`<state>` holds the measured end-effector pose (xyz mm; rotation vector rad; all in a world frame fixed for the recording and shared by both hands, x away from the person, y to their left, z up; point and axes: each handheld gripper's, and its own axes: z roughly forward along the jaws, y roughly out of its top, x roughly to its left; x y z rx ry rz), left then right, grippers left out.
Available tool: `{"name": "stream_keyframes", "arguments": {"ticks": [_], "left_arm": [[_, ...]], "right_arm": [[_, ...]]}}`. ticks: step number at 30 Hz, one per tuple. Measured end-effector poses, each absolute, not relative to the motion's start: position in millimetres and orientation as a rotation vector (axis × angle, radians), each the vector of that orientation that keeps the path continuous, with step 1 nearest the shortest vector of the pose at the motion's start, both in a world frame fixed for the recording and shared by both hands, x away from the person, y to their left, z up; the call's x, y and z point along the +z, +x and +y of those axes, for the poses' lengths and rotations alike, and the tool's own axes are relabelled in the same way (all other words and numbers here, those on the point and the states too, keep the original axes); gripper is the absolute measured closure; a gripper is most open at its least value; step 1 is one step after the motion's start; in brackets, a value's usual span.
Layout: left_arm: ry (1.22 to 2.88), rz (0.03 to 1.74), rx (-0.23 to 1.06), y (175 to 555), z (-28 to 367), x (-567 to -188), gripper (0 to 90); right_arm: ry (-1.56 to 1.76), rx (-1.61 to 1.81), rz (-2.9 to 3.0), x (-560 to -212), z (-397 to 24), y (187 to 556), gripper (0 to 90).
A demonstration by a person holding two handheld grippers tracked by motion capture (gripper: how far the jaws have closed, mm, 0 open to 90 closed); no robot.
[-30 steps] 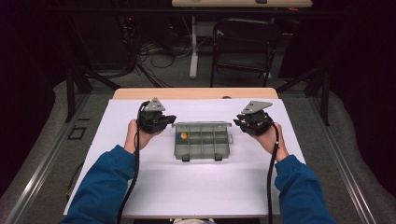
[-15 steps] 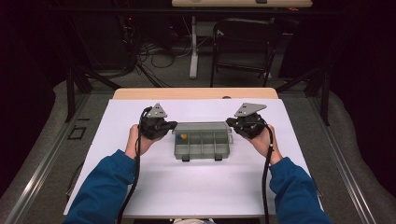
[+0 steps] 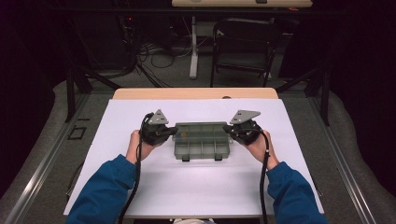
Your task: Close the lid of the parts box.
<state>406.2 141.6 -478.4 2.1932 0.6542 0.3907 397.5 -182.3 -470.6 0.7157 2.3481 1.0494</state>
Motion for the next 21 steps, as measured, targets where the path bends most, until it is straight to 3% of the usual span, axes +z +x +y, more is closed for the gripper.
{"name": "stream_keyframes", "arguments": {"ticks": [21], "left_arm": [[2.239,0.67,0.361,403,141,-501,89.8]], "right_arm": [[0.725,0.992,2.418,-496,-178,393,90.0]]}}
